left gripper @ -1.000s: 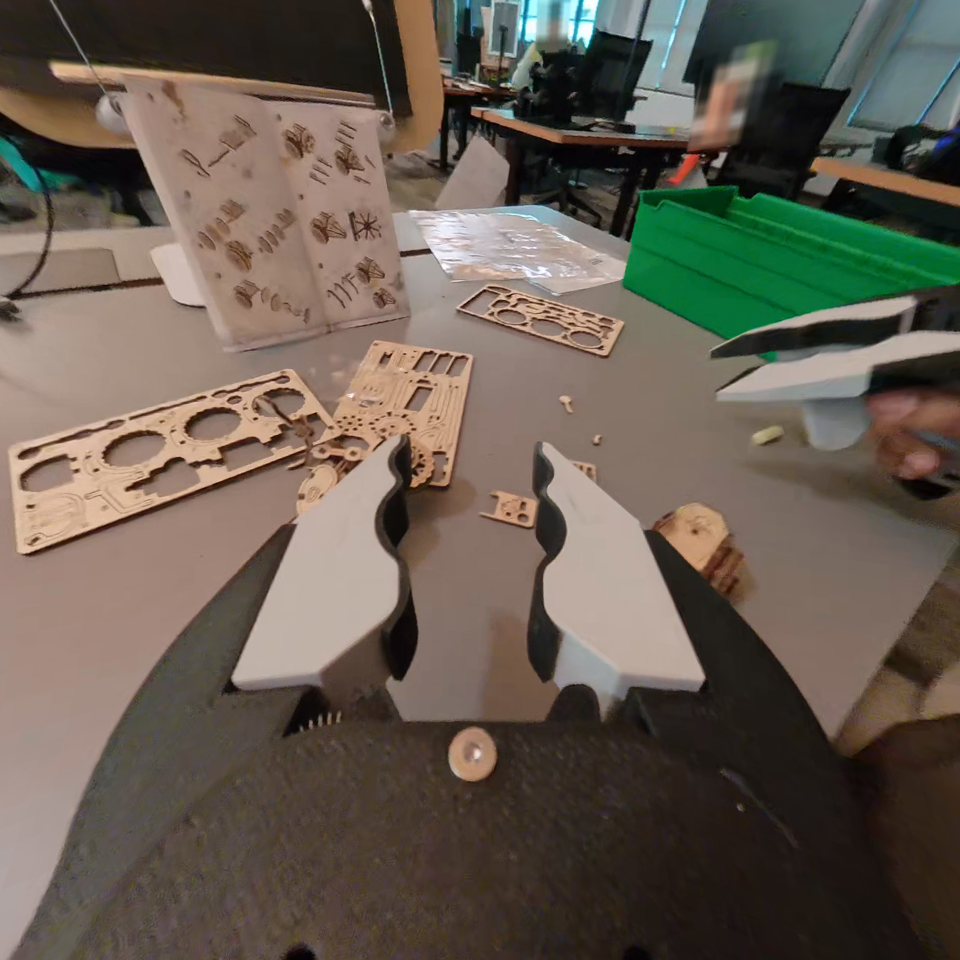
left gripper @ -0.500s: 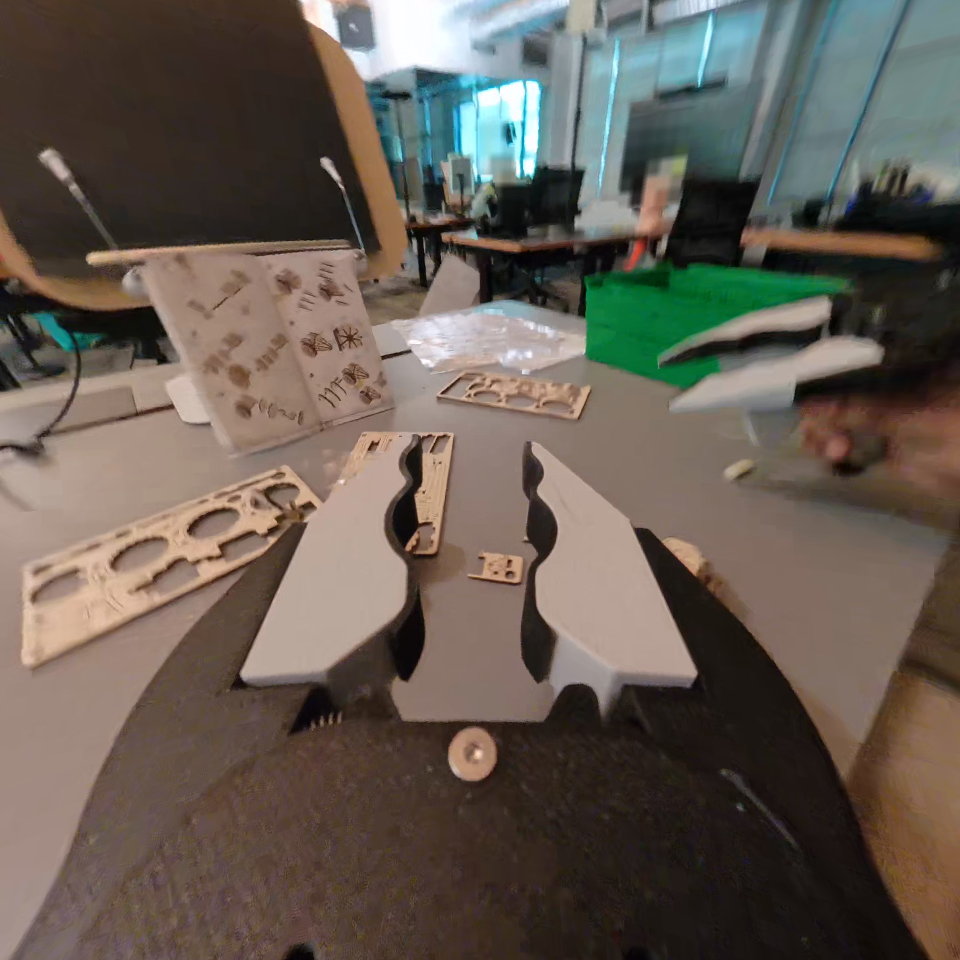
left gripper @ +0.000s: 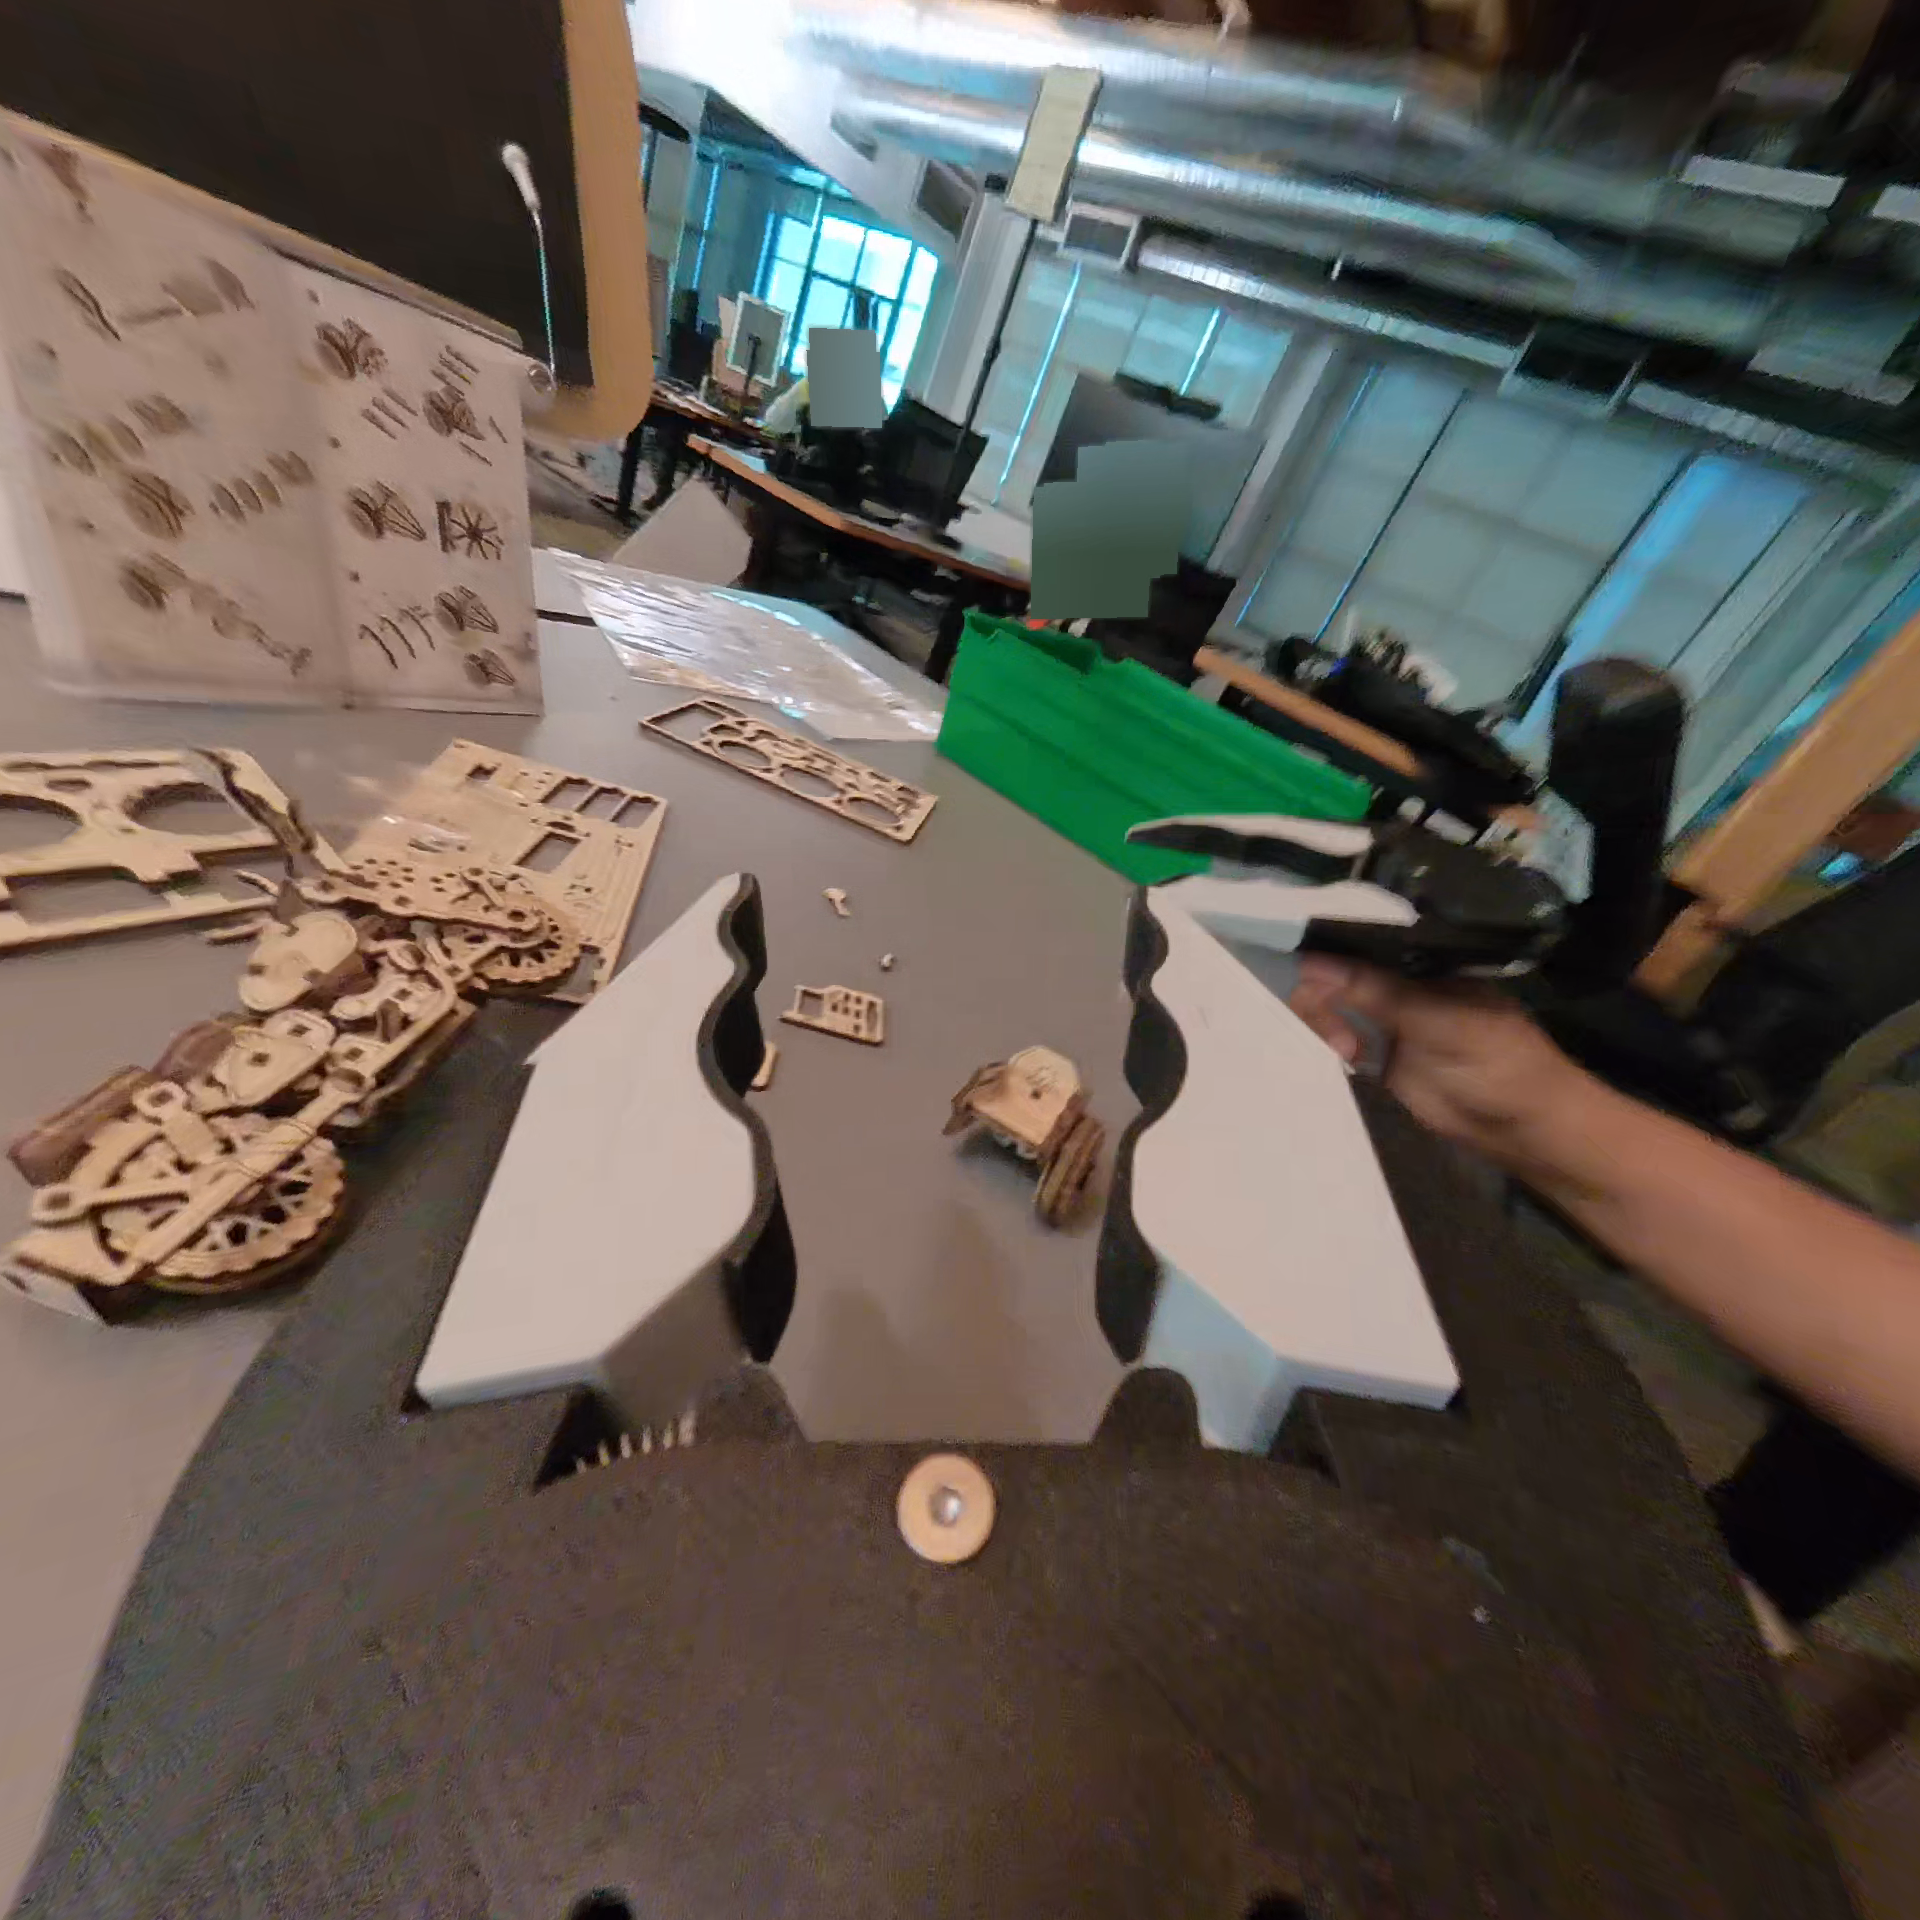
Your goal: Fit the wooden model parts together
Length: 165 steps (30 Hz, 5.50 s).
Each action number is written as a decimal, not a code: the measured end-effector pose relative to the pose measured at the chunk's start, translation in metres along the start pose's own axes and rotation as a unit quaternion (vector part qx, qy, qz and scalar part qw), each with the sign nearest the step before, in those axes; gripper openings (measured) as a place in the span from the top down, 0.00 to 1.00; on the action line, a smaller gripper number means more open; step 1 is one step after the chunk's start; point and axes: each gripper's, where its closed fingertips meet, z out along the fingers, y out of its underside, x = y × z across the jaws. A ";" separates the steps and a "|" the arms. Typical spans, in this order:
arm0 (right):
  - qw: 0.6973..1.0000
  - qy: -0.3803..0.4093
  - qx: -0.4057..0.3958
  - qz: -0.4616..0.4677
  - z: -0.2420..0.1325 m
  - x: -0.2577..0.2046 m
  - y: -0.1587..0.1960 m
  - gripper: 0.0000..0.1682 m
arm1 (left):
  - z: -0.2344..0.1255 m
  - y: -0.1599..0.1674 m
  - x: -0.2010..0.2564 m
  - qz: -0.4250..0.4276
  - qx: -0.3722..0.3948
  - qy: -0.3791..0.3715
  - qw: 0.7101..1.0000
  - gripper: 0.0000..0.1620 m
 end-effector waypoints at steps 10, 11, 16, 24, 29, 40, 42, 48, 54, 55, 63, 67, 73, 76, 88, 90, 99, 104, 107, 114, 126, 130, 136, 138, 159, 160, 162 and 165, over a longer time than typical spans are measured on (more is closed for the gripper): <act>1.000 -0.008 -0.014 0.026 0.028 0.011 0.001 0.70 | 0.006 -0.014 -0.044 -0.008 0.023 -0.051 0.998 0.61; 1.000 -0.009 -0.010 0.019 0.033 0.013 -0.002 0.70 | 0.009 -0.019 -0.047 -0.007 0.030 -0.049 0.998 0.61; 0.999 -0.028 0.012 0.031 0.062 0.021 -0.016 0.72 | 0.018 -0.034 -0.060 -0.018 0.054 -0.049 0.997 0.62; 0.991 -0.069 0.004 0.115 0.049 0.006 -0.011 0.66 | 0.009 -0.030 -0.057 0.001 0.050 -0.067 0.997 0.64; 0.993 -0.066 -0.008 0.092 0.053 0.004 -0.007 0.66 | 0.017 -0.021 -0.055 -0.009 0.032 -0.057 0.998 0.64; 0.992 -0.085 -0.095 -0.005 0.159 0.013 -0.059 0.77 | 0.021 -0.015 -0.053 -0.005 0.022 -0.059 0.998 0.64; 0.984 -0.108 -0.144 0.005 0.191 0.018 -0.054 0.76 | 0.021 -0.011 -0.054 0.014 0.007 -0.068 0.998 0.64; 0.942 -0.168 -0.281 0.080 0.243 0.011 -0.007 0.74 | 0.014 -0.010 -0.051 0.029 0.007 -0.073 0.997 0.65; 0.953 -0.129 -0.275 0.008 0.254 0.023 0.010 0.93 | 0.005 -0.013 -0.056 0.003 0.016 -0.073 0.997 0.65; 0.953 -0.135 -0.271 0.001 0.253 0.022 0.010 0.97 | 0.004 -0.015 -0.056 -0.004 0.022 -0.072 0.997 0.65; 0.948 -0.142 -0.283 0.000 0.221 0.024 0.016 0.98 | -0.001 -0.020 -0.056 -0.037 0.039 -0.068 0.996 0.65; 0.964 -0.134 -0.224 0.039 0.183 0.038 -0.003 0.99 | 0.001 -0.019 -0.052 -0.031 0.037 -0.065 0.997 0.65; 0.982 -0.095 -0.153 0.051 0.127 0.067 -0.033 1.00 | 0.011 -0.007 -0.042 -0.017 0.008 -0.054 0.998 0.65; 0.986 -0.087 -0.132 0.045 0.111 0.070 -0.036 1.00 | 0.014 -0.004 -0.036 -0.004 0.002 -0.052 0.999 0.66; 0.986 -0.161 -0.021 0.048 0.104 0.052 -0.061 1.00 | 0.037 -0.006 -0.039 -0.018 -0.032 -0.065 0.997 0.65; 0.983 -0.178 -0.018 0.047 0.106 0.046 -0.058 1.00 | 0.057 -0.009 -0.038 -0.019 -0.065 -0.042 0.997 0.62; 0.967 -0.245 0.059 0.044 0.093 0.029 -0.077 1.00 | 0.152 0.026 -0.040 -0.028 -0.299 0.051 0.953 0.49; 0.960 -0.263 0.081 0.053 0.087 0.027 -0.081 1.00 | 0.161 0.048 -0.025 -0.041 -0.340 0.118 0.932 0.78; 0.964 -0.246 0.079 0.061 0.089 0.034 -0.078 0.99 | 0.156 0.036 -0.012 -0.061 -0.296 0.163 0.939 0.97; 0.958 -0.244 0.117 0.099 0.081 0.024 -0.091 0.87 | 0.122 -0.026 -0.024 -0.147 -0.109 0.143 0.973 1.00; 0.875 -0.454 0.071 0.150 0.024 -0.132 -0.096 0.76 | 0.015 -0.095 0.003 -0.274 0.182 0.223 0.918 1.00; 0.872 -0.459 0.089 0.144 0.004 -0.148 -0.093 0.98 | 0.010 -0.079 0.017 -0.297 0.190 0.242 0.904 1.00; 0.858 -0.445 0.129 0.222 -0.002 -0.106 -0.094 1.00 | 0.023 -0.054 0.026 -0.279 0.141 0.250 0.916 0.99; 0.842 -0.457 0.139 0.253 0.000 -0.090 -0.093 1.00 | 0.033 -0.043 0.030 -0.249 0.103 0.241 0.932 1.00; 0.788 -0.448 0.188 0.380 0.010 -0.041 -0.095 1.00 | 0.060 0.000 0.042 -0.220 0.010 0.231 0.948 1.00; 0.792 -0.443 0.189 0.375 0.010 -0.041 -0.095 1.00 | 0.059 -0.001 0.043 -0.220 0.011 0.230 0.948 1.00; 0.799 -0.437 0.192 0.367 0.010 -0.042 -0.095 1.00 | 0.059 0.000 0.043 -0.223 0.011 0.230 0.947 1.00; 0.798 -0.436 0.196 0.366 0.009 -0.041 -0.096 1.00 | 0.060 0.001 0.043 -0.223 0.010 0.228 0.948 1.00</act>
